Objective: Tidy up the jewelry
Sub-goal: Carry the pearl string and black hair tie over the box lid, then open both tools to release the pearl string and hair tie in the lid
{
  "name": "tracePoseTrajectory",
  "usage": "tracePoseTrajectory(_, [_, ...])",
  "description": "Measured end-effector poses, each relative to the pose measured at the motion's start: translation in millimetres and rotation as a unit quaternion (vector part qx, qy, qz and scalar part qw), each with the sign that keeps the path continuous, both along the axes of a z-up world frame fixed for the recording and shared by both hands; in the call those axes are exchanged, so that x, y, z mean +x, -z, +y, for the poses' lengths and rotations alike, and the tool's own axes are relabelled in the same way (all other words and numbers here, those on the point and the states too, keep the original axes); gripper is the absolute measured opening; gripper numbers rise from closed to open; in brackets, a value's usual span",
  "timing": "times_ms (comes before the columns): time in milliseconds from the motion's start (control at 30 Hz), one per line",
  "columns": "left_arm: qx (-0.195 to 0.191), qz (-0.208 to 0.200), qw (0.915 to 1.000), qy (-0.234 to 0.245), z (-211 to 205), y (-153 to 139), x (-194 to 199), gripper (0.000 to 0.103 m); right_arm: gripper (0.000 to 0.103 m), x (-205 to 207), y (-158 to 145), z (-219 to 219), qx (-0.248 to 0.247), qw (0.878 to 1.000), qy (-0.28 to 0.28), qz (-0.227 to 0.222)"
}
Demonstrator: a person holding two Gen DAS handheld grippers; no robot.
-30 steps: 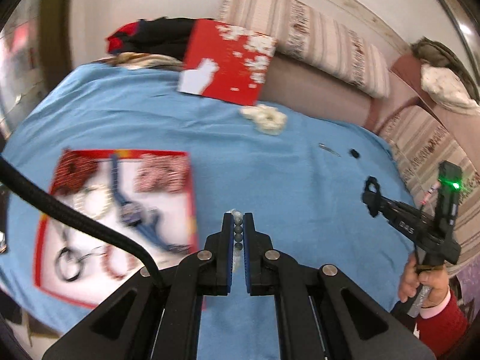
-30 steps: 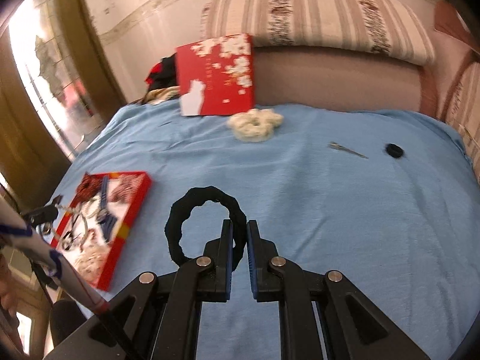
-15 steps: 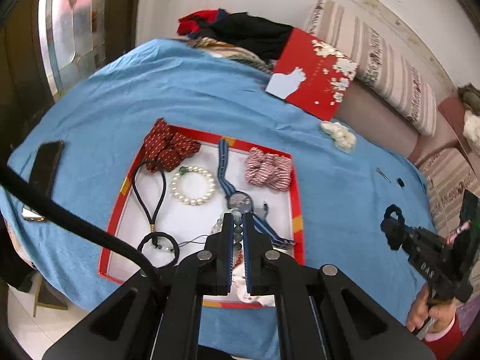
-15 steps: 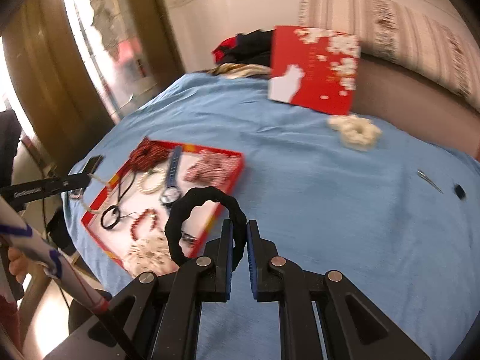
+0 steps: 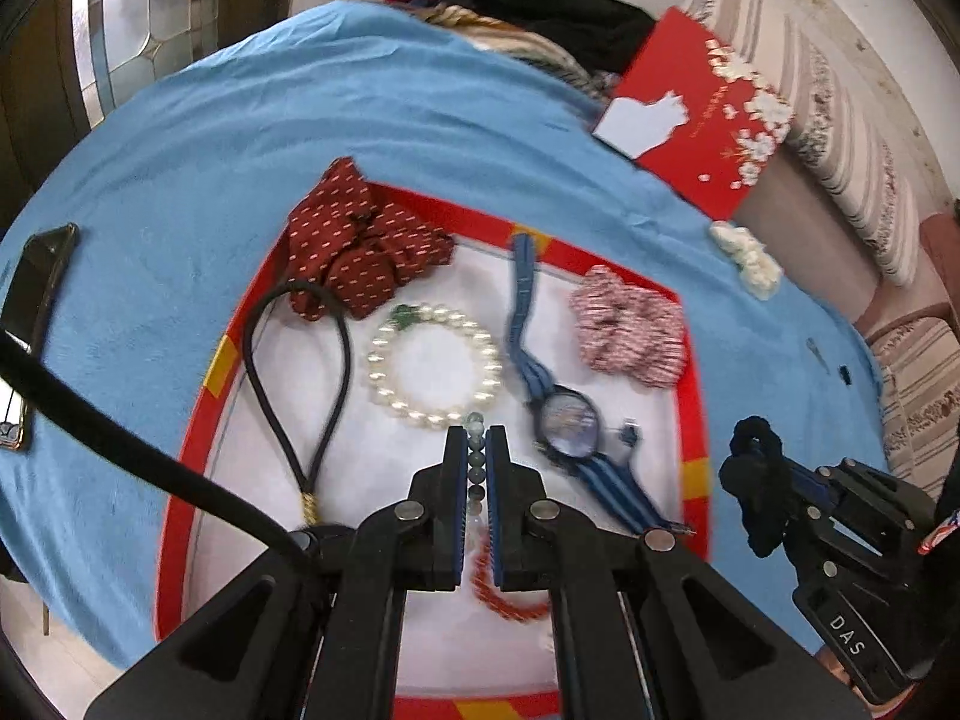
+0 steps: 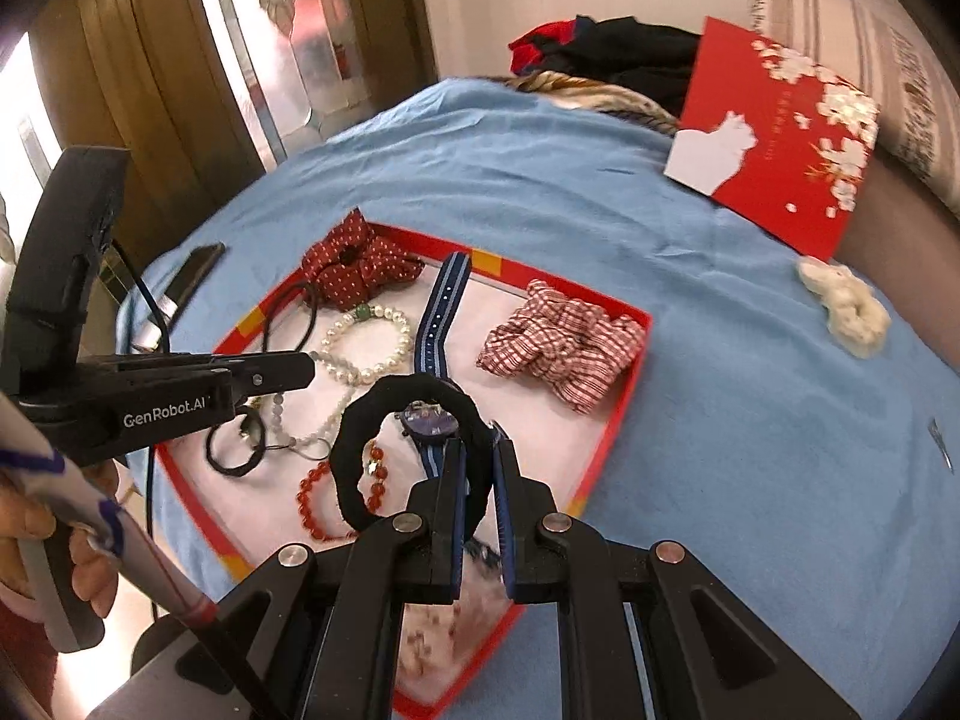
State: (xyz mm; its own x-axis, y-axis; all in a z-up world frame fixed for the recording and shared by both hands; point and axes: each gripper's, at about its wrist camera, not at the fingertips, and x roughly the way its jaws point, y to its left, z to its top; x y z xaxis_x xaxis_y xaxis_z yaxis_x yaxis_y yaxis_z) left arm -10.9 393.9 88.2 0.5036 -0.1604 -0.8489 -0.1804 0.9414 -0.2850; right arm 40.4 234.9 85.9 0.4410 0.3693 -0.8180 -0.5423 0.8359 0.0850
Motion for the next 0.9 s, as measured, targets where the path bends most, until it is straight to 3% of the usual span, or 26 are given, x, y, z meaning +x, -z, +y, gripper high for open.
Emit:
tracePoseTrajectory(300, [0.006, 0.009, 0.9999, -0.003, 19, 17, 9, 0.005, 0.010, 32, 38, 23, -0.084, 0.996, 0.007, -0.006])
tracePoseTrajectory(533, [0.008, 0.007, 0.9999, -0.001, 20, 22, 10, 0.005, 0.011, 38, 42, 19, -0.101, 0.995, 0.019, -0.011])
tracePoseTrajectory(600, [0.007, 0.005, 1.0000, 0.002, 19, 20, 9, 0.007, 0.016, 37, 40, 17, -0.099, 0.995, 0.023, -0.011])
tracePoseTrajectory(700, [0.007, -0.004, 1.0000, 0.000, 17, 12, 3, 0.023, 0.039, 37, 35, 13, -0.092, 0.995, 0.030, -0.013])
tracePoseTrajectory(767, [0.011, -0.015, 0.9998, -0.004, 14, 3, -3, 0.034, 0.041, 35, 31, 9, -0.088, 0.995, 0.034, -0.014])
tracePoseTrajectory(900, [0.030, -0.043, 0.9986, -0.010, 7, -21, -21, 0.037, 0.042, 29, 19, -3, -0.079, 0.996, 0.042, -0.020])
